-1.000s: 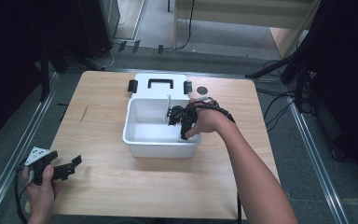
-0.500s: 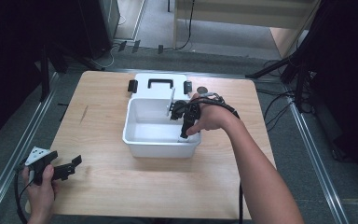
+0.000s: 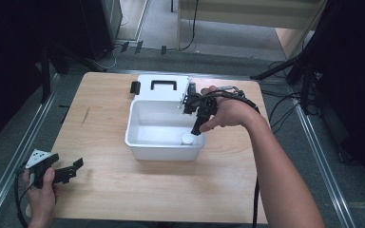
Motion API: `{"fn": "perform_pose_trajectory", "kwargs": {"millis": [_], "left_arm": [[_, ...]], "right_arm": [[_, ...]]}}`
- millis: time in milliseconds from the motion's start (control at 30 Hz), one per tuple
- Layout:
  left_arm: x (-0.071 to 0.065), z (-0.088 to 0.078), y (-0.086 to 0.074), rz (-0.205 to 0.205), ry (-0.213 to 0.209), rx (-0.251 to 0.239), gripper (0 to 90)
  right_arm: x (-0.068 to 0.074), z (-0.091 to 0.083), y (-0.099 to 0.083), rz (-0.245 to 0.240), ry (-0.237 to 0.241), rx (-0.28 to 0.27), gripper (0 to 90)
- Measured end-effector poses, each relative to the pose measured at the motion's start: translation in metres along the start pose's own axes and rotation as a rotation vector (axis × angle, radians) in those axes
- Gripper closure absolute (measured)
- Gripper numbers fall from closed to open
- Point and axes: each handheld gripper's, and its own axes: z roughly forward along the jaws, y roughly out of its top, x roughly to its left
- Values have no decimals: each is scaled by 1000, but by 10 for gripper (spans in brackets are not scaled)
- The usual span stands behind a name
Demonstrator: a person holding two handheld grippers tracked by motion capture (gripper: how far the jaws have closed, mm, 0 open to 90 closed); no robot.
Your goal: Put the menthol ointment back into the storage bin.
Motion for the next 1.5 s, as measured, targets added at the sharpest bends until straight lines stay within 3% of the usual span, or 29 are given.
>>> {"fn": "perform_pose_trajectory", "kwargs": {"millis": [233,567,733,767,867,900,933,1033,1200,1367,1467,1500], "left_arm": [[0,0,0,2,4,-1,0],[0,0,0,-1,2,0,0],[0,0,0,0,10,-1,0],[-1,0,0,2,12,-4,0],[-1,0,0,4,19,-3,0],[-1,0,0,7,22,-2,0],[-1,0,0,7,22,-2,0],[-2,0,0,8,24,-1,0],[-1,0,0,3,25,-1,0],[-1,-1,0,7,26,-3,0],[-2,-1,0,11,28,-6,0],[-2,-1,0,12,27,-4,0]], "right_arm": [[-3,-10,-26,42,-3,-11,313],[-4,-10,-56,95,17,-29,306],[-2,-4,-74,144,25,-29,232],[-3,-2,-81,185,27,-32,210],[-4,1,-89,223,15,-34,183],[-5,4,-97,272,-11,-42,155],[-5,4,-97,272,-11,-42,155],[-2,9,-111,338,-36,-62,151],[1,25,-137,443,25,-139,136],[1,42,-162,513,-12,-154,136],[1,47,-179,587,-11,-218,135],[2,49,-190,638,-12,-274,135]]}}
